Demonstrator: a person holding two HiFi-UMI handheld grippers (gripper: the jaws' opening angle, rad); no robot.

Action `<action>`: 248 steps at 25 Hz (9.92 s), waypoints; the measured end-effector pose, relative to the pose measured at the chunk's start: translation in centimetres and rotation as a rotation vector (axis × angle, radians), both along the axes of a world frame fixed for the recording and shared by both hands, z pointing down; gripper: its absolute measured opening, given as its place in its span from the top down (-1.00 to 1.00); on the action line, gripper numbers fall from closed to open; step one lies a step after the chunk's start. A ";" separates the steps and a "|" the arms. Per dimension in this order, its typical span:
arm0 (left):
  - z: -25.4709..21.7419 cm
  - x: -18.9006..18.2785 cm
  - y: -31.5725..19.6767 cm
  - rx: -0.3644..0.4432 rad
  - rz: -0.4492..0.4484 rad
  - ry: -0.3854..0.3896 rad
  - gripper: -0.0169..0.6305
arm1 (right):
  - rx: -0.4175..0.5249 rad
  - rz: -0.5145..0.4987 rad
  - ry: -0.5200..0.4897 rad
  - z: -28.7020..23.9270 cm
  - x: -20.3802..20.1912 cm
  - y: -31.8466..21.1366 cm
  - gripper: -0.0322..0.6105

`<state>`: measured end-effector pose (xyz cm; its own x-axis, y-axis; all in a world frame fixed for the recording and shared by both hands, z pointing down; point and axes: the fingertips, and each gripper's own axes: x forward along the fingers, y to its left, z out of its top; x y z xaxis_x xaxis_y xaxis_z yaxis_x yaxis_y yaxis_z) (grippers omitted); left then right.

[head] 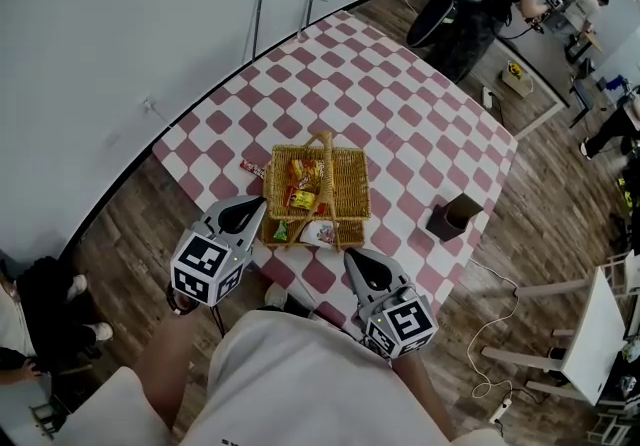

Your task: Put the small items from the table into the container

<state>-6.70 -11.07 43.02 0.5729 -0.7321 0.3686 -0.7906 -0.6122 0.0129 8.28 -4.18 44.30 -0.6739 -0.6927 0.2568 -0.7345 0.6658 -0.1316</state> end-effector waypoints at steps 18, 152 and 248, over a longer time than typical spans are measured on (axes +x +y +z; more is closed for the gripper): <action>0.4 -2.0 1.3 0.011 -0.065 0.067 0.97 | 0.004 -0.006 0.016 -0.5 -0.4 0.2 0.86; 28.4 -6.6 -14.2 -0.428 0.936 -0.839 0.54 | -0.106 0.125 0.062 1.4 -5.9 -4.7 0.86; 2.0 4.5 -3.0 -0.019 0.459 -0.539 0.56 | 0.067 -0.040 -0.063 -2.9 0.7 2.1 0.86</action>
